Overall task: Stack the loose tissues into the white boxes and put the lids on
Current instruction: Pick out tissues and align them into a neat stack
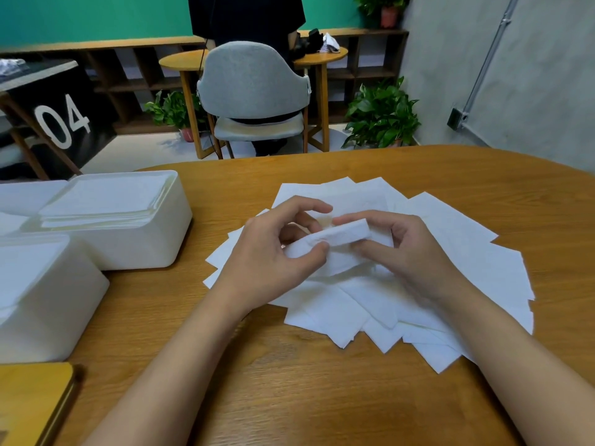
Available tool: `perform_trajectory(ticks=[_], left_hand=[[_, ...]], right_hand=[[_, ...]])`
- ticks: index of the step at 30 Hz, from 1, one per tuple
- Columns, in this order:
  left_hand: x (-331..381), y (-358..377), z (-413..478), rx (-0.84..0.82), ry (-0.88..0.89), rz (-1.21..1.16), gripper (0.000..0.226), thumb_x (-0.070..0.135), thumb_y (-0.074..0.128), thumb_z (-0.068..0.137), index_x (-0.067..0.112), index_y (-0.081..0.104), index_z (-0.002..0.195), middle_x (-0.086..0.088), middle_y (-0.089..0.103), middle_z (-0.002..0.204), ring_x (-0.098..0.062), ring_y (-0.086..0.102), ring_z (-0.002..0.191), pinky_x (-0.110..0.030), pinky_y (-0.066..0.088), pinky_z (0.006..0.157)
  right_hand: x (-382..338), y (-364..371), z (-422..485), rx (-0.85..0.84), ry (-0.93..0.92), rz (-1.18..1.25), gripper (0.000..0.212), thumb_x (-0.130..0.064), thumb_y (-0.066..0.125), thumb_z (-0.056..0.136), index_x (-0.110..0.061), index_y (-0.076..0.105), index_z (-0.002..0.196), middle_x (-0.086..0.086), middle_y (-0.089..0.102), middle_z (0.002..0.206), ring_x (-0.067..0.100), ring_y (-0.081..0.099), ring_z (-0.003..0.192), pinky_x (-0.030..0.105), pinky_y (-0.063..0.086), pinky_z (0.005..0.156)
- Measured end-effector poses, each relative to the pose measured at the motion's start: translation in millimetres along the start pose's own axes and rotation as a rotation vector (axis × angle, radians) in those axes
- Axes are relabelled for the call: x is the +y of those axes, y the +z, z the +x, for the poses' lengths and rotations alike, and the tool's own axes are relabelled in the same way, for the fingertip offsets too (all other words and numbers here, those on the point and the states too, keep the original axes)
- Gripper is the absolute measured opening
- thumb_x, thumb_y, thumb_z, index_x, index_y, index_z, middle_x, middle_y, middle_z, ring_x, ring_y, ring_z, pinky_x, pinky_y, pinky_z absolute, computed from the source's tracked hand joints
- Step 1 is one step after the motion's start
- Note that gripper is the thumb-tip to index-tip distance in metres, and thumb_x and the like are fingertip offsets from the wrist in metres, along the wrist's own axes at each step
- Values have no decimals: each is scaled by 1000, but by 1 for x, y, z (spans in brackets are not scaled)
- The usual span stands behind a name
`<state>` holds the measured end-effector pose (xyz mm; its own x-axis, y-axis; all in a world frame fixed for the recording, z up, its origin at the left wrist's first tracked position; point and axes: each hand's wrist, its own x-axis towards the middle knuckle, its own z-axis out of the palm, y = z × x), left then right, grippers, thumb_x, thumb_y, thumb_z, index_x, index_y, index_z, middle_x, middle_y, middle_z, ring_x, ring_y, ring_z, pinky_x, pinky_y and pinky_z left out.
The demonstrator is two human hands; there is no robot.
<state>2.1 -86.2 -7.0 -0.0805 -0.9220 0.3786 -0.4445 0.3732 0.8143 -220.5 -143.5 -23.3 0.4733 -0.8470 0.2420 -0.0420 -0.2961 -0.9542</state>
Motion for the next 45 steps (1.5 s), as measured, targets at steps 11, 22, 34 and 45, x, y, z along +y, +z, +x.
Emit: perform_trajectory(ticks=[11, 22, 34, 45], left_hand=[[-4, -3, 5, 171, -111, -81, 32, 21, 83, 90, 30, 71, 119, 7, 76, 94, -6, 71, 96, -19, 56, 82], [-14, 5, 5, 168, -130, -64, 39, 29, 85, 88, 32, 68, 124, 12, 75, 102, -6, 69, 103, -26, 55, 88], [-18, 7, 5, 225, -88, -123, 38, 28, 87, 85, 31, 71, 119, -16, 47, 71, -23, 37, 64, -24, 35, 55], [-26, 28, -5, -260, 136, 329, 35, 34, 89, 81, 33, 75, 114, 19, 65, 119, -6, 58, 116, -19, 41, 97]], right_hand=[[-9, 8, -2, 106, 144, 31, 22, -19, 74, 95, -27, 76, 116, -9, 79, 109, 14, 76, 99, 35, 64, 84], [-8, 12, -3, 71, -48, -54, 61, -11, 68, 100, -49, 43, 142, -6, 54, 145, 20, 67, 114, 37, 61, 81], [-14, -4, -3, 34, -40, -116, 32, -2, 72, 95, -23, 79, 117, -19, 76, 119, -4, 64, 120, 10, 47, 96], [8, -19, 7, 421, 49, -168, 29, -4, 66, 97, -26, 83, 105, -19, 78, 108, -4, 67, 110, 15, 50, 97]])
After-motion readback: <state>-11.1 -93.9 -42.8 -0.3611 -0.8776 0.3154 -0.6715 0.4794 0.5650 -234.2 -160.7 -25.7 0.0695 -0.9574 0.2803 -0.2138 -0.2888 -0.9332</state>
